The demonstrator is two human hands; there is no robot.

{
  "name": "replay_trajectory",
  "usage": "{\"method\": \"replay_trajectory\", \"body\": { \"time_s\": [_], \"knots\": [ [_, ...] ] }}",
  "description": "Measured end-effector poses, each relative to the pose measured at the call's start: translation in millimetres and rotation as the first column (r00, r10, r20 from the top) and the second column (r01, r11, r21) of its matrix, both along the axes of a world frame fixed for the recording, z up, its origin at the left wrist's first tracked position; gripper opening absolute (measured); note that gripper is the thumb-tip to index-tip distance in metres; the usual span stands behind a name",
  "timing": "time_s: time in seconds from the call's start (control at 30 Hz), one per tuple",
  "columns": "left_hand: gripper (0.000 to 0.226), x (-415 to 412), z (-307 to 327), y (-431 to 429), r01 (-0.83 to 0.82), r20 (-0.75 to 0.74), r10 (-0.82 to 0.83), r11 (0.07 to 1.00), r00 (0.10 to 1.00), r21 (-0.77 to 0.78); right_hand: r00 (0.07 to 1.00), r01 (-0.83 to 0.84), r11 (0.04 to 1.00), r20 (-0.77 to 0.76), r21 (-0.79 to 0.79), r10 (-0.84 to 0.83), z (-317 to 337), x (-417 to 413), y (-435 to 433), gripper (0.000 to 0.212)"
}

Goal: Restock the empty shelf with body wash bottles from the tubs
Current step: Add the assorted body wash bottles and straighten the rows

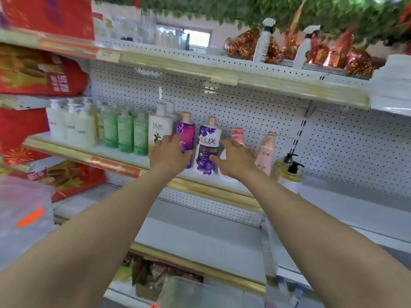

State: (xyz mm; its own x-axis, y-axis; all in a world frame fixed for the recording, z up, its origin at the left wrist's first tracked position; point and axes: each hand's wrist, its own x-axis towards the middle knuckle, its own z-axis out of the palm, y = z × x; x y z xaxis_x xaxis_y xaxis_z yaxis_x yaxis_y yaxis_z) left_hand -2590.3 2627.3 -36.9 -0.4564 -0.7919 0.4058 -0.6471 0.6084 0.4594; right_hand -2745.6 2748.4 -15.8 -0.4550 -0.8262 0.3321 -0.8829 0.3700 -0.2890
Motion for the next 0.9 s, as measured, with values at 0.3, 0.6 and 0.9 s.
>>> {"method": "replay_trajectory", "body": {
  "time_s": [0.3, 0.6, 0.9],
  "knots": [
    [0.065, 99.4, -6.9, -52.1, -0.139, 0.016, 0.139, 0.990, 0.990, 0.012, 0.996, -0.093, 0.995, 0.006, 0.028, 0.093, -0.1, 82.4, -78.4, 0.065],
    [0.066, 203.7, 1.4, -175.5, -0.037, -0.001, 0.037, 0.999, 0.999, -0.028, 0.996, -0.028, 1.000, 0.084, -0.008, 0.028, -3.6, 189.9, -198.7, 0.072],
    [0.067, 258.7, -1.3, -282.1, 0.038, 0.008, -0.038, 0.999, 0.999, -0.005, 0.994, 0.054, 0.998, 0.098, 0.019, -0.056, -4.2, 256.5, -288.7, 0.072]
  ]
}}
